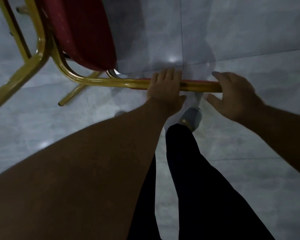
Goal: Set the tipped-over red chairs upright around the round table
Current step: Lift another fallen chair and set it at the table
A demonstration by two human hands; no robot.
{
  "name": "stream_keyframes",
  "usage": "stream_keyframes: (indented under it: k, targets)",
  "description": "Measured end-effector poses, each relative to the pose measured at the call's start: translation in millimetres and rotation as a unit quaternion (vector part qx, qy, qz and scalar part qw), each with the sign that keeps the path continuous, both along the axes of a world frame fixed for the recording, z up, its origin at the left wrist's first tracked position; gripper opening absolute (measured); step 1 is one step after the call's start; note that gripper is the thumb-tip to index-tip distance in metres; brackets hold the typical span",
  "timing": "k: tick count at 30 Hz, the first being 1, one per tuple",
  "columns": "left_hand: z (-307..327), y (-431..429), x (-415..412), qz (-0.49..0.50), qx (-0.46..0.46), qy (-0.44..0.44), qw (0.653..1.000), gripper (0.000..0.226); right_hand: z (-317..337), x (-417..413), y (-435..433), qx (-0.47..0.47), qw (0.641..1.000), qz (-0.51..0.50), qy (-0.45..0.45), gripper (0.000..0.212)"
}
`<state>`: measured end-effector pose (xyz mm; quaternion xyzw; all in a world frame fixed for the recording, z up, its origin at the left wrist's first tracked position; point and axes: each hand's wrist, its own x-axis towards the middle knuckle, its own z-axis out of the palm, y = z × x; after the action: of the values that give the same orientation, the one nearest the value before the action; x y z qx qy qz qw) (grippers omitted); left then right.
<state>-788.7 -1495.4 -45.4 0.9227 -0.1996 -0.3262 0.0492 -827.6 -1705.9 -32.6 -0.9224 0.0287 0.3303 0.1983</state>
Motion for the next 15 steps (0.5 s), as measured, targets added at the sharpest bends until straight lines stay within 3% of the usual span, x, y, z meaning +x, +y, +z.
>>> stream_keyframes:
  k: [5, 15]
  targets:
    - [-29.6, -3.7, -3.6, -0.014, 0.008, -0.034, 0.999, 0.048, -35.6, 0.3, -2.7, 0.010, 0.999, 0.038, -0.021, 0.049]
    - [-26.1, -0.3, -8.7, -0.074, -0.012, -0.072, 0.995, 0.040, -36.5, -13.0, 6.0, 0.004, 0.995, 0.051, -0.088, 0.036]
